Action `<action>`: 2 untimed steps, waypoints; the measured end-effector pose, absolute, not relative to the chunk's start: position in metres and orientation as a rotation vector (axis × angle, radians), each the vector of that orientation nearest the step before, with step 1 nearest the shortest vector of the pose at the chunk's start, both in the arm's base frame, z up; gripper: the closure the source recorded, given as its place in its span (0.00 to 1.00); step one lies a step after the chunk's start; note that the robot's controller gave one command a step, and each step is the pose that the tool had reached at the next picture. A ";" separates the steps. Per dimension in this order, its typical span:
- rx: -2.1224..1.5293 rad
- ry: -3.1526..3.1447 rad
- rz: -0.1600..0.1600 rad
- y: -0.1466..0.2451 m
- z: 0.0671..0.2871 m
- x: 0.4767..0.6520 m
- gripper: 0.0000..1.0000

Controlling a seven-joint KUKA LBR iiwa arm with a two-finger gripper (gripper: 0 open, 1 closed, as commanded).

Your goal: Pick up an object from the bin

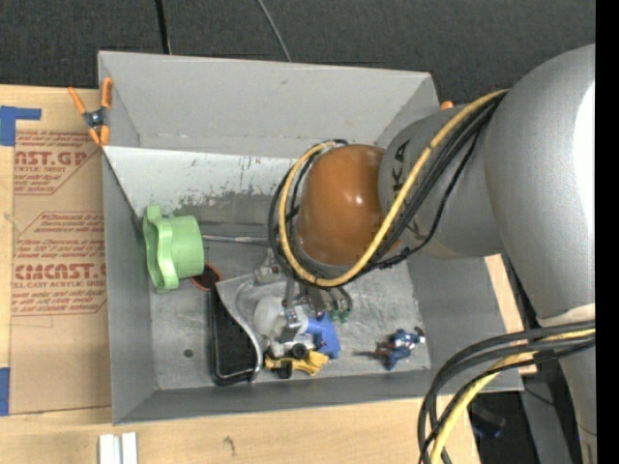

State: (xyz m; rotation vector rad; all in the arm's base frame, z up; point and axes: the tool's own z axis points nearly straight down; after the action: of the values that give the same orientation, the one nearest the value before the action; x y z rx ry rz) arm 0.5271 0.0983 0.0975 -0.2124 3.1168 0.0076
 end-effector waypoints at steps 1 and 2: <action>-0.213 3.117 0.008 0.098 0.098 0.527 1.00; -0.213 3.117 0.007 0.098 0.097 0.527 1.00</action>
Offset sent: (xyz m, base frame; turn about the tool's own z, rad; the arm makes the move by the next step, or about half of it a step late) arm 0.0000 -0.0001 0.0319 0.0000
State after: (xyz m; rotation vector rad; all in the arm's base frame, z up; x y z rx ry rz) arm 0.5270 0.0983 0.0975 -0.2127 3.1172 0.0075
